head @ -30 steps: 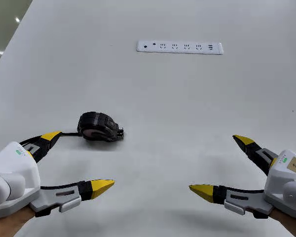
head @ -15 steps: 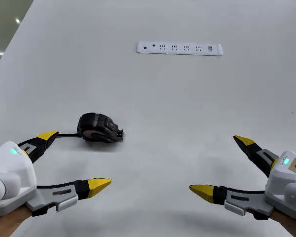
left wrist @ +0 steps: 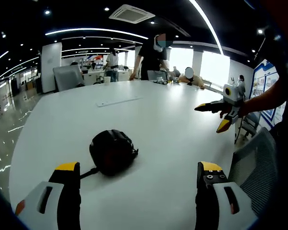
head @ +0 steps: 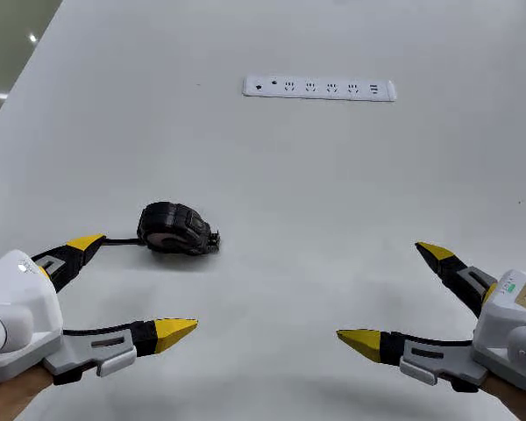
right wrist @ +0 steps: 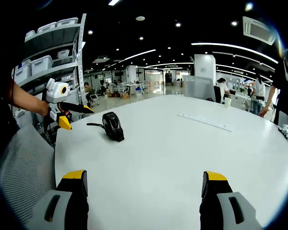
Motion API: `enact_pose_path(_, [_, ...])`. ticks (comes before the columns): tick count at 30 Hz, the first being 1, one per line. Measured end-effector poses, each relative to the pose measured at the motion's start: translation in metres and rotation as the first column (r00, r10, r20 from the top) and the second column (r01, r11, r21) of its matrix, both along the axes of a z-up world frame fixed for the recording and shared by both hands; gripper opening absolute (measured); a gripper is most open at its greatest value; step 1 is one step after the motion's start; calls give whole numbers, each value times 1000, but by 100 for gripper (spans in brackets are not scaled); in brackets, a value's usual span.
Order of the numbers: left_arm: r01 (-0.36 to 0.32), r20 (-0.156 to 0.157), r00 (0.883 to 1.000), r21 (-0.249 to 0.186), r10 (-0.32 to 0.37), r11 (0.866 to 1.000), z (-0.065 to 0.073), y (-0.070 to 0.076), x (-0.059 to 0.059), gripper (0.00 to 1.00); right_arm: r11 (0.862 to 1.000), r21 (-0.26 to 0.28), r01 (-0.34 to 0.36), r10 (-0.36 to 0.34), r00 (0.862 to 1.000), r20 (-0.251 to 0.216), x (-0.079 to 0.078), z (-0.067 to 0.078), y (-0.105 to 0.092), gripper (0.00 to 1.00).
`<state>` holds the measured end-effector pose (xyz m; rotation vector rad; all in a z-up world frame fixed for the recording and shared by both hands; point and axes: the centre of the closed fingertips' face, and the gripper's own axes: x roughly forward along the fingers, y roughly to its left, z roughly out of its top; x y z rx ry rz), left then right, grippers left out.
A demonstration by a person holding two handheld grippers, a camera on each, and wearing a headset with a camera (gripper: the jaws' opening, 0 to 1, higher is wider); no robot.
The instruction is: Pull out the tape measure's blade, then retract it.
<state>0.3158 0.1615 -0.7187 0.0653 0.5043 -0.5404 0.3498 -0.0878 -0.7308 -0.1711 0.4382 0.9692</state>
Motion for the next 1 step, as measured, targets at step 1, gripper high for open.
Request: enact_pose_path(1, [-1,-6,1000,-6,1,1000,-1,0,0,99,1000,1,0,0,1000,0,0,0,0,99])
